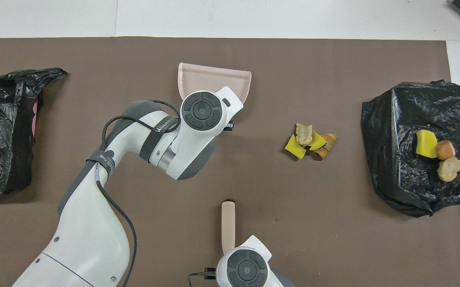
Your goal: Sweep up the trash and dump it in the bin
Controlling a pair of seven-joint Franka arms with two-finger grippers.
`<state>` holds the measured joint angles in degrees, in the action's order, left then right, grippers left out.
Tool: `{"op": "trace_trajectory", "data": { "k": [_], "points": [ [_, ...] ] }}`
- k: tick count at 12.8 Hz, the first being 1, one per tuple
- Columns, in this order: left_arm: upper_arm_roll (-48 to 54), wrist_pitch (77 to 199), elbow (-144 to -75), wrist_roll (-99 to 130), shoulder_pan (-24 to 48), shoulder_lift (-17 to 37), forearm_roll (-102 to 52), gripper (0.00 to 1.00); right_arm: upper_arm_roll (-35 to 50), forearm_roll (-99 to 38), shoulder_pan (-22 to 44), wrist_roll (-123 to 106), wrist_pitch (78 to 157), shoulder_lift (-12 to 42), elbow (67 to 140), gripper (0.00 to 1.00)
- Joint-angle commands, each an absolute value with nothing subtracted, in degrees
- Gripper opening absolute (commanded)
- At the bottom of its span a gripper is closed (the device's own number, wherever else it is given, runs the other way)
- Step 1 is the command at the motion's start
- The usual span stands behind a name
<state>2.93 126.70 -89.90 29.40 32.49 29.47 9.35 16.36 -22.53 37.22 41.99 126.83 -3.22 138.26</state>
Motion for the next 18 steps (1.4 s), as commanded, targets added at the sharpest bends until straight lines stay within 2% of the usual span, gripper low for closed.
{"op": "trace_trajectory", "data": {
  "k": [1, 3, 6, 8, 11, 14, 18],
  "points": [
    [2.8, 126.6, -89.8, 23.9, 32.3, 27.9, 11.0, 0.0, 15.9, -22.2, 37.4, 43.3, 125.0, -4.0, 137.1, 0.0],
    [2.8, 125.2, -90.3, 11.4, 32.3, 26.3, 10.3, 0.0, 15.5, -19.9, 36.3, 43.7, 119.1, -5.4, 135.0, 0.0],
    [3.0, 120.2, -91.1, -2.5, 30.5, 24.0, 10.1, 0.0, 15.5, -16.1, 30.2, 42.1, 110.4, -9.7, 133.3, 0.0],
    [2.9, 117.0, -91.2, -12.6, 30.3, 23.6, 8.5, 0.0, 15.5, -14.8, 24.4, 37.6, 103.7, -11.5, 131.5, 0.0],
    [2.9, 115.9, -94.4, -25.9, 29.9, 22.0, 7.5, 0.0, 15.6, -8.8, 14.5, 27.7, 95.2, -11.2, 127.9, 0.0],
    [3.1, 115.7, -99.0, -31.4, 30.1, 19.7, 4.2, 0.0, 15.6, 1.5, 9.9, 22.3, 94.5, -10.6, 127.7, 0.0],
    [3.2, 115.3, -100.9, -35.3, 31.5, 18.5, 2.9, 0.0, 15.6, 15.8, 5.8, 15.5, 97.9, -8.6, 126.7, 0.0]
  ]
}}
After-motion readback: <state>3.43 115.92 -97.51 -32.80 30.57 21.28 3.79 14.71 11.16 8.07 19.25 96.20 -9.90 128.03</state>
